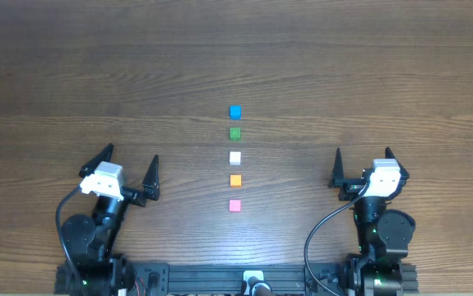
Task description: Stack Cubes
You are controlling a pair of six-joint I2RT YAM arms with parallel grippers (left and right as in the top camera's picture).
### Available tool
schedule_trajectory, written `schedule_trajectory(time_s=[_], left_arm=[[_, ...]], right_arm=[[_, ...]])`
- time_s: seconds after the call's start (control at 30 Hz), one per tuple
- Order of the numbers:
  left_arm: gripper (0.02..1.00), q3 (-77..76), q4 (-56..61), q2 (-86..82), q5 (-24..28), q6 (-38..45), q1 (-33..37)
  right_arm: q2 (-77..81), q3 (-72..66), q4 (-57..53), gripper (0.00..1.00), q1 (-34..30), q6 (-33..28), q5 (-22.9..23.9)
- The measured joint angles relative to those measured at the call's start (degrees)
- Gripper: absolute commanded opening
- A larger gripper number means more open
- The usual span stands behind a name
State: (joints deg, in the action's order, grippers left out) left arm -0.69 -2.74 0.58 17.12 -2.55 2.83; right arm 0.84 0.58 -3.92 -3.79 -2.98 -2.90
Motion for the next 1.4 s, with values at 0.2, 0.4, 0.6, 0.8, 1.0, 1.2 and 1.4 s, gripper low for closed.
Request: schedule_trajectory(time_s=[0.2, 0.4, 0.6, 0.8, 1.0, 1.2, 1.4], left_arm=[[1.000, 0.00, -0.61, 0.00, -6.23, -0.02, 0.15], [0.998, 0.00, -0.76, 0.00, -8.37, 0.00, 0.15], [1.000, 0.00, -0.83, 0.00, -8.85, 0.00, 0.15], [1.000, 0.00, -0.83, 0.00, -8.85, 0.00, 0.15], [1.000, 0.00, -0.83, 0.00, -8.85, 0.00, 0.15], [1.000, 0.00, -0.83, 0.00, -8.85, 0.00, 0.15], [1.000, 0.00, -0.83, 0.00, -8.87, 0.00, 0.15]], right_arm=[[0.00, 0.00, 0.00, 0.993, 0.00, 0.00, 0.00], [0.00, 0.00, 0.00, 0.991, 0.00, -0.02, 0.00], [0.00, 0.00, 0.00, 0.991, 0.00, 0.00, 0.00], [0.00, 0.00, 0.02, 0.991, 0.00, -0.04, 0.00], [0.00, 0.00, 0.02, 0.993, 0.00, -0.02, 0.00], [0.00, 0.00, 0.00, 0.993, 0.00, 0.02, 0.00], [0.00, 0.00, 0.00, 0.991, 0.00, -0.04, 0.00]])
